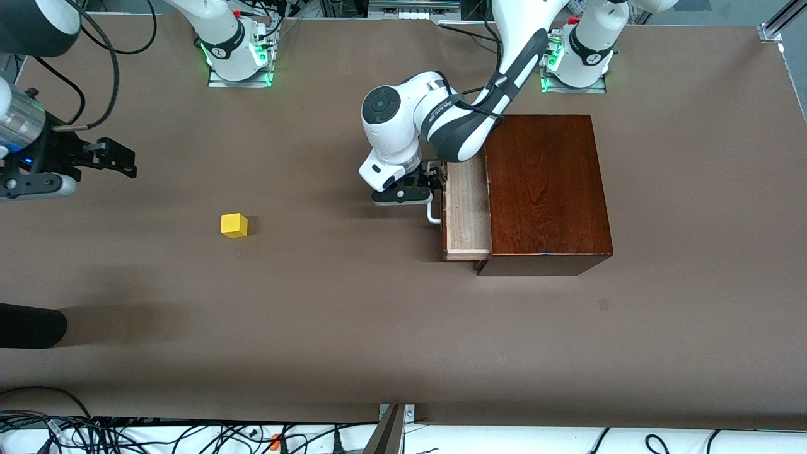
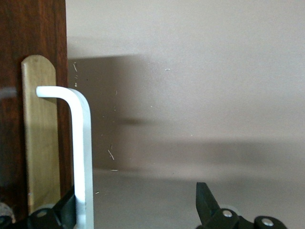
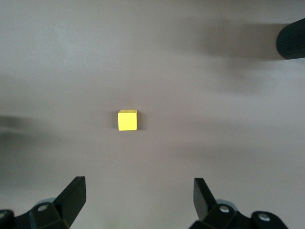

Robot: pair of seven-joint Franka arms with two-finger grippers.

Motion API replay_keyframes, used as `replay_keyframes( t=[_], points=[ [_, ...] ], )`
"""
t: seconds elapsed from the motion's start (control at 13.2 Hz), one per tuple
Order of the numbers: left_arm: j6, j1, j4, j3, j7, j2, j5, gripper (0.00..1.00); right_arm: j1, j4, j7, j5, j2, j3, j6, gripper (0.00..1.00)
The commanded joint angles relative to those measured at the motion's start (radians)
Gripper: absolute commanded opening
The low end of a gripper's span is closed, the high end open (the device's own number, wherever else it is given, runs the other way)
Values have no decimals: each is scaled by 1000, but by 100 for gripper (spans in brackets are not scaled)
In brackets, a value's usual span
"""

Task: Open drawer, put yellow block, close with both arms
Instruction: 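Pull the drawer open by its handle with the left gripper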

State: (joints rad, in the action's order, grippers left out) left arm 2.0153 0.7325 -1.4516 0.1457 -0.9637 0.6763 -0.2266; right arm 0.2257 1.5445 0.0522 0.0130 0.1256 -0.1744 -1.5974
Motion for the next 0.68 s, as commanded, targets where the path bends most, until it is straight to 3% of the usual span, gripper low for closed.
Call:
replay_keyframes(
  t=[0.0, 0.38, 0.61],
  points=[
    [17, 33, 63, 12, -15, 26, 66, 100, 11, -17, 12, -36, 67, 3, 4, 100],
    [13, 27, 65, 11, -13, 11, 66, 100, 6, 14, 12, -117, 132, 3, -35, 100],
    [-29, 21, 117, 12, -10, -4, 64, 100, 11, 83, 8, -117, 132, 3, -116, 100]
  ],
)
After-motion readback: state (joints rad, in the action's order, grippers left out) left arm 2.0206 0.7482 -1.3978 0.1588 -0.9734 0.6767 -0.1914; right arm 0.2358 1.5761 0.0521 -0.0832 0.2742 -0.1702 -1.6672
